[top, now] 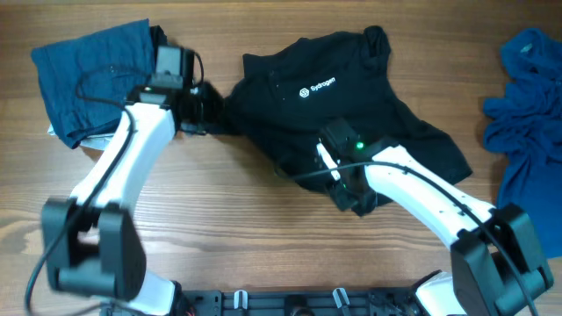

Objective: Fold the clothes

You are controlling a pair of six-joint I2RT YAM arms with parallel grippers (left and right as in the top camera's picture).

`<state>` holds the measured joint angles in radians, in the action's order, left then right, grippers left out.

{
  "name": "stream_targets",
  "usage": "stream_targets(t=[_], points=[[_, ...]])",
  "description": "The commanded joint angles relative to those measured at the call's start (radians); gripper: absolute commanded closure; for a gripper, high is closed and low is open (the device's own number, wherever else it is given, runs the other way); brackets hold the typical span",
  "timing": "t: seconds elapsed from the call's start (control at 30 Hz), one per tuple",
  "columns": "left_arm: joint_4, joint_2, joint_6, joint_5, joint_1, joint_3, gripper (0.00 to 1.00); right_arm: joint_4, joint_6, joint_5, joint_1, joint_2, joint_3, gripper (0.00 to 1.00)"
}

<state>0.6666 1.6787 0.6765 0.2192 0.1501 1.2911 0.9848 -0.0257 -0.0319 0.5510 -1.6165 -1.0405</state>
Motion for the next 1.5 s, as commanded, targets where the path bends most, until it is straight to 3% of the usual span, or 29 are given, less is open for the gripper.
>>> stream_targets(t=[0.0, 0.33, 0.63, 0.83, 1.03, 1.17, 1.3, 1.47], points=[[0.057, -0.128, -0.154, -0.057, 0.035, 0.134, 0.96, 0.066, -0.082, -0.055, -0.032, 0.071, -0.142, 0.96], [0.100, -0.197, -0.358, -0.251, 0.142, 0.421, 0.96, 0.266, 0.004, -0.035, -0.291, 0.159, -0.643, 0.96], [0.254, -0.197, -0.412, -0.296, 0.167, 0.862, 0.96, 0.317, 0.143, -0.020, -0.483, 0.158, -1.015, 0.96], [0.377, -0.201, -0.412, -0.296, 0.167, 1.105, 0.96, 0.344, 0.186, -0.020, -0.499, 0.158, -1.168, 0.96], [0.487, -0.277, -0.373, -0.291, 0.169, 1.132, 0.96, 0.452, 0.185, -0.021, -0.499, 0.162, -1.363, 0.96], [0.524, -0.290, -0.385, -0.387, 0.165, 1.132, 0.96, 0.461, 0.200, -0.048, -0.499, 0.164, -1.424, 0.96], [0.599, -0.263, -0.372, -0.296, 0.165, 1.132, 0.96, 0.479, 0.203, -0.059, -0.499, 0.166, -1.437, 0.96], [0.686, -0.138, -0.329, -0.299, 0.164, 1.131, 0.96, 0.487, 0.209, -0.066, -0.499, 0.165, -1.436, 0.96]])
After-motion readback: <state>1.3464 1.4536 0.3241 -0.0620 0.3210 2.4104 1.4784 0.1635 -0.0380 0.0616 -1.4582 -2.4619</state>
